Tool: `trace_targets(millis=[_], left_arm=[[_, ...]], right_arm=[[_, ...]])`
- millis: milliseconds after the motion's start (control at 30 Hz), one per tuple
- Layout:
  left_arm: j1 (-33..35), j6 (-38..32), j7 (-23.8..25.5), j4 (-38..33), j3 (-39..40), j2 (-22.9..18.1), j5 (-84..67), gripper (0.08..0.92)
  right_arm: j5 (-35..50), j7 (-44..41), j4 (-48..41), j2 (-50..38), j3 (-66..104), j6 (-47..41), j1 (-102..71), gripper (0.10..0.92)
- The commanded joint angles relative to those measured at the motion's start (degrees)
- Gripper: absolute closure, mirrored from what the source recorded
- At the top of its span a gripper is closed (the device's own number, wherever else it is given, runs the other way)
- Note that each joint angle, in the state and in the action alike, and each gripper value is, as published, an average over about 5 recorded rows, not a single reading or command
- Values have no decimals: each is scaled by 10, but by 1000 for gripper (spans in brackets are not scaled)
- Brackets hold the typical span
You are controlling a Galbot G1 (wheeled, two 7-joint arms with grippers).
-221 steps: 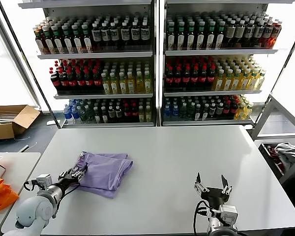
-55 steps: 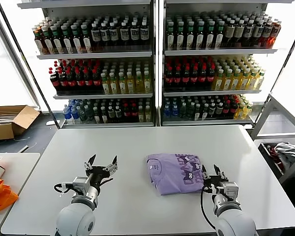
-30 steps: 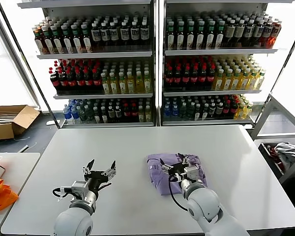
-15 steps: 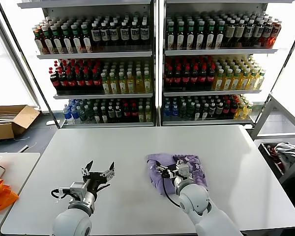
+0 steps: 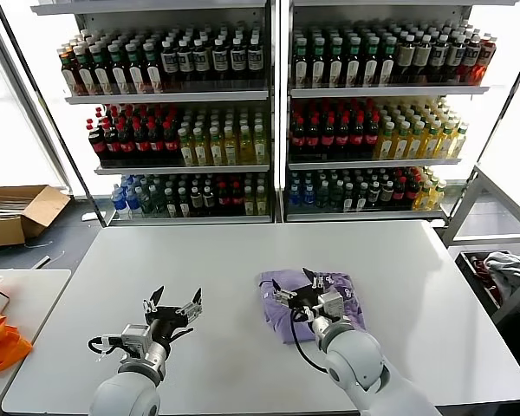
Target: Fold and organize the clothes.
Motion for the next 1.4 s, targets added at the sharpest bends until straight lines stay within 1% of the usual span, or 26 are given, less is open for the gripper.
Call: trace_targets(millis=[33,100,167,300,400,500,733,867,1067,1167,1400], left_arm=[[11,-1,0,-5,-5,-10,2,177],[13,-4,0,-3,-5,-15,4,177],[12,-11,-1,-1,-5,-22,5,177],[6,-45,0,-2,-4,-33,14,177],[7,-72,10,-14,-14,-42,22,177],[13,-87,15,-28,-31,-50,22,177],[28,-114,16,-49,-64,-47,23,177],[27,-118,16,-53,-73,-40,21,177],[36,-113,23,-61,-79,-34,24,177],[36,-116,19,-59,-75,-32,23,177],[37,-113,17,-58,-67,-26,23,177]], right_arm=[[71,-1,116,-174,32,-5,-92,203],[82,6,119,-179,48,-5,-97,203],[87,22,118,-167,64,-6,-96,203],[81,53,109,-118,105,-8,-100,203],[63,69,104,-73,170,-9,-115,203],[57,78,101,-48,248,-13,-134,203],[26,70,114,-71,367,-22,-205,203],[25,71,128,-83,389,-24,-234,203],[15,75,143,-55,389,-29,-239,203],[7,75,146,-44,383,-29,-242,203],[3,76,146,-39,378,-29,-241,203]])
